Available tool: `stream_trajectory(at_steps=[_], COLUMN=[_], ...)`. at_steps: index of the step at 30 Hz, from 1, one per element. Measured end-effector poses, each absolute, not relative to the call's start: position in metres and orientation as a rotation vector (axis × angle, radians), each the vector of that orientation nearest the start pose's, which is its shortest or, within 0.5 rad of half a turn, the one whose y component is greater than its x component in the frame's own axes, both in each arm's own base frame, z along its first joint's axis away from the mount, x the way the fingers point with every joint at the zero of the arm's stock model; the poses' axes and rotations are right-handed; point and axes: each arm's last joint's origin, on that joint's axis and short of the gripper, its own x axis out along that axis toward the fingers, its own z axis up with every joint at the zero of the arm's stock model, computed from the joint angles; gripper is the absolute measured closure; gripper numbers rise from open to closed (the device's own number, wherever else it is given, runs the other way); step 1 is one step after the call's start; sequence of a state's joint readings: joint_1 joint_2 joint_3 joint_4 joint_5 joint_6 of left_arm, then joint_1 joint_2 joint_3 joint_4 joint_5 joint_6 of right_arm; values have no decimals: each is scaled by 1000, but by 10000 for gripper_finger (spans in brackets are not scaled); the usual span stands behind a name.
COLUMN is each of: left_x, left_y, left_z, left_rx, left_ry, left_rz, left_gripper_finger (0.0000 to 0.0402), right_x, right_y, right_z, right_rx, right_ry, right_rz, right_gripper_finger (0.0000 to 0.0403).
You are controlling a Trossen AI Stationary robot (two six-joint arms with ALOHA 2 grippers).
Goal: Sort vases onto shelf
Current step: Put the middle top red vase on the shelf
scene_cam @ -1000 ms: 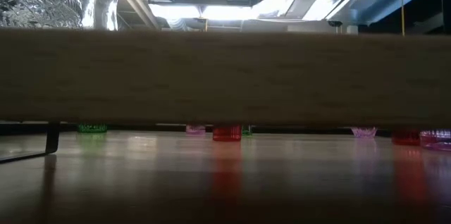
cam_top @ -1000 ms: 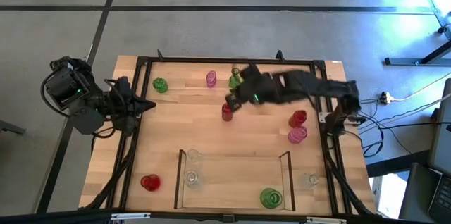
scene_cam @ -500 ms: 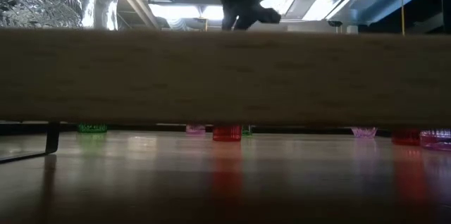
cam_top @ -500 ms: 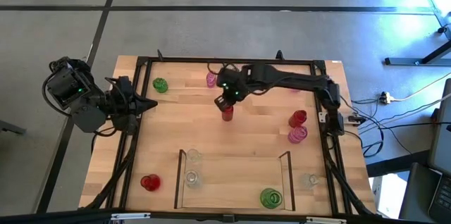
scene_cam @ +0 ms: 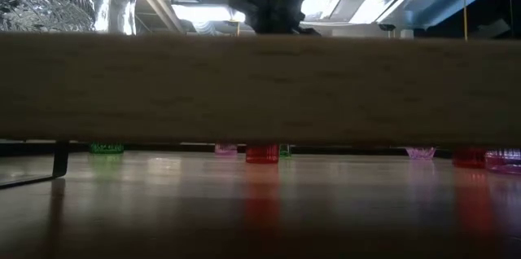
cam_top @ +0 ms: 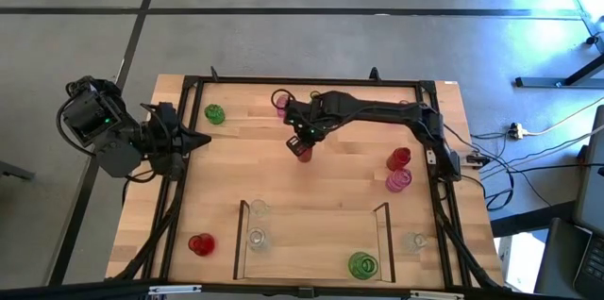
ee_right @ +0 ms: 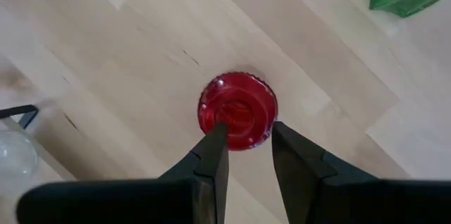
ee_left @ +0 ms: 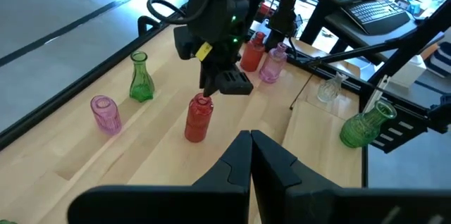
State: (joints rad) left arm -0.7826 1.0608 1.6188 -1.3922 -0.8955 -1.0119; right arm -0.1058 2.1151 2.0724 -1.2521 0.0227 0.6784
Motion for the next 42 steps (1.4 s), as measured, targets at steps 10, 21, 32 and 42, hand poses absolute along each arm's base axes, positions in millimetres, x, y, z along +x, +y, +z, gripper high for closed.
stream_trajectory(at_steps=[10,21,32,42], left_x=[104,104,104,107], left_y=[-72,-73,-73,-75], left_z=[451,450,450,449], left_rx=[-368,-369,-342,-335], left_ry=[443,452,458,463], left_rz=[349,342,337,338], left_gripper_finger=[401,401,401,401], right_x=[438,430,402,351], right_y=[-46,-43,8,118], right_z=[260,268,348,399], right_rx=[645,636,555,676], right_ry=[1278,1341,1341,1273], right_rz=[-534,-496,-320,-149], right_gripper_finger=[311,390,400,402])
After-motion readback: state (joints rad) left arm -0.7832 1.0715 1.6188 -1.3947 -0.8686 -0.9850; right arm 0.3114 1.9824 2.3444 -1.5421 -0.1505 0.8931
